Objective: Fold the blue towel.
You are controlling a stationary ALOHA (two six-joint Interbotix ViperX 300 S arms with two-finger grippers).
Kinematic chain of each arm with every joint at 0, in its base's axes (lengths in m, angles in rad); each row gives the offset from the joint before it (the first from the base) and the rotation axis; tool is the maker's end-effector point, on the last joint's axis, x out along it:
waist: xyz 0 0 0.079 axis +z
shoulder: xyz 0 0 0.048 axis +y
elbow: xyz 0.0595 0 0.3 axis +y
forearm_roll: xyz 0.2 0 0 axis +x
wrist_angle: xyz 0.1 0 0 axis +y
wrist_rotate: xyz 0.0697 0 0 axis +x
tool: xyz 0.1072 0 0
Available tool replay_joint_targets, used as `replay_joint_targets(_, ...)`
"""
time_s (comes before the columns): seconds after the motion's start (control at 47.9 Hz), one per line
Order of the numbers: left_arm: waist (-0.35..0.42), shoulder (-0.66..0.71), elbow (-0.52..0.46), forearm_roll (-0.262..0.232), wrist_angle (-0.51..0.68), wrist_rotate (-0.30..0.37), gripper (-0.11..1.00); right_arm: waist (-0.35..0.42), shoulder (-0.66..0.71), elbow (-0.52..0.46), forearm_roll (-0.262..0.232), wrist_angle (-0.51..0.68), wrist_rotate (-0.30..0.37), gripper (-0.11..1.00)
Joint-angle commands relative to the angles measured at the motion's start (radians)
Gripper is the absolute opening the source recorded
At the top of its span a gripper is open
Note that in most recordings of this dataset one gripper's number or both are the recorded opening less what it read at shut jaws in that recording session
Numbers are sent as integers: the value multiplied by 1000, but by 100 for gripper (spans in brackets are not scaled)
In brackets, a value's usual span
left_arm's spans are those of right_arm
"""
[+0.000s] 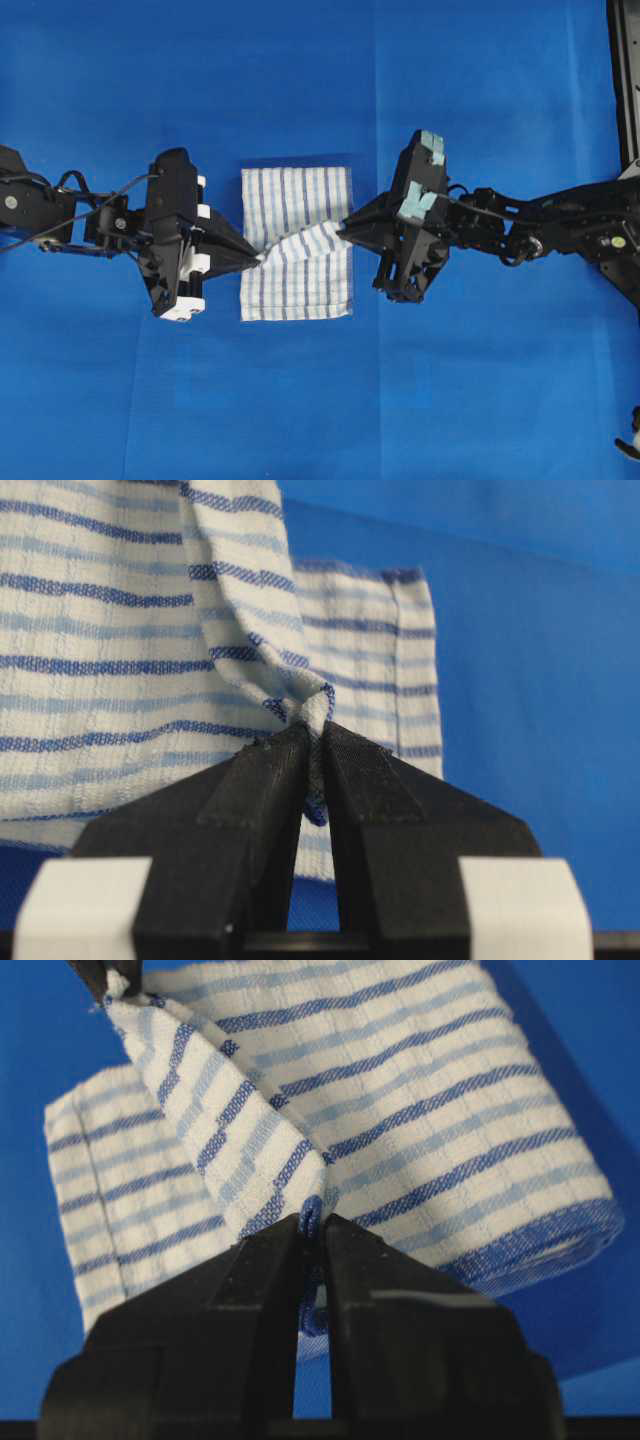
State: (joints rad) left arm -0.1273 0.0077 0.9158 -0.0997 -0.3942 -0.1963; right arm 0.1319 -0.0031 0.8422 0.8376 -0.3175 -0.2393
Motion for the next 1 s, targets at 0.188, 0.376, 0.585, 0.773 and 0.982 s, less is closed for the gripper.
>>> replay_joint_targets(0.188,-32,29,-31,-3,-20,-18,5,58,31,-18,61,-51,0,8)
replay_joint_targets(0.376,-48,37,-29,-3,-20,-41,5,87,48,-20,101,-67,0,8)
replay_joint_targets(0.585,-58,37,-21,-3,-17,-55,5,112,57,-31,120,-75,0,8)
replay_joint_targets(0.773,-67,37,-21,-3,-12,-55,5,123,64,-41,127,-75,0,8)
replay_joint_targets(0.982,-74,38,-20,-3,-12,-46,5,126,67,-40,127,-75,-2,8)
